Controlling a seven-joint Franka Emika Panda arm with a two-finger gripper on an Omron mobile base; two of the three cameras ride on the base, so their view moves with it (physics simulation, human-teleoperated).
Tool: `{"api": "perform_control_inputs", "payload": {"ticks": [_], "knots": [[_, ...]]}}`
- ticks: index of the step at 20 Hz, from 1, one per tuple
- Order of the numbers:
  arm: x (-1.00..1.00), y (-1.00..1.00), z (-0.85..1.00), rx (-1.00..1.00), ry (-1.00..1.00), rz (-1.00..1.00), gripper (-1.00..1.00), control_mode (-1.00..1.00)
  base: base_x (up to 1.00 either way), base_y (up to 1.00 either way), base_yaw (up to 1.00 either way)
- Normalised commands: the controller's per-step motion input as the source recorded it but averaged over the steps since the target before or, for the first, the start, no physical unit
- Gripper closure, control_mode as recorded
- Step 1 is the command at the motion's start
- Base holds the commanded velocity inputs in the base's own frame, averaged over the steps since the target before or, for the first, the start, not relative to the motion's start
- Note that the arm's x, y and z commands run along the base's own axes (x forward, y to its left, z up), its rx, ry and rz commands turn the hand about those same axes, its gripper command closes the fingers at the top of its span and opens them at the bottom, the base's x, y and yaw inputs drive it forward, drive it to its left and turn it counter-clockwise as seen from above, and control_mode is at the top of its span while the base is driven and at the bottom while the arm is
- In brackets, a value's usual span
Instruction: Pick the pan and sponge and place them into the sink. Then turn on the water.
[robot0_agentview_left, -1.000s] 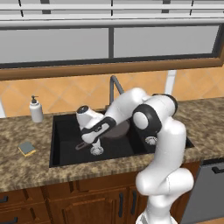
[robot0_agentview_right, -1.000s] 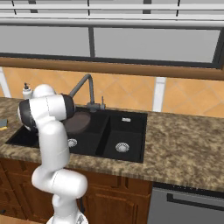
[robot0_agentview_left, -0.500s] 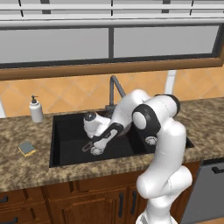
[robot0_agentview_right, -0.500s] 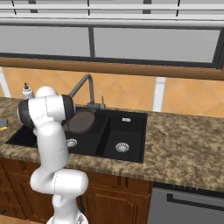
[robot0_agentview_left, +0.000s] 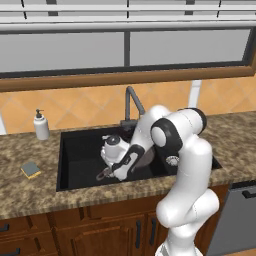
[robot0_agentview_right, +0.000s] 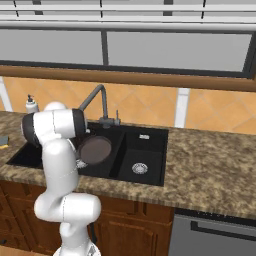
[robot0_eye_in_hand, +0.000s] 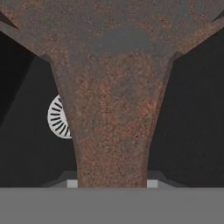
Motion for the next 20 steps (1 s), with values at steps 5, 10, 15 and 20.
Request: {"api": "perform_control_inputs", "payload": {"ticks": [5, 10, 15, 20], "knots": [[-0.22, 0.02, -0.43, 0.16, -0.02, -0.15, 1.00, -1.00, 0.00, 0.00, 0.00], [-0.01, 0.24, -0.47, 0.03, -0.07, -0.14, 1.00, -1.00, 0.00, 0.00, 0.00], [-0.07, 0.30, -0.43, 0.00, -0.11, -0.12, 1.00, -1.00, 0.00, 0.00, 0.00], [-0.47, 0.23, -0.41, 0.00, -0.14, -0.11, 1.00, -1.00, 0.00, 0.00, 0.00]]}}
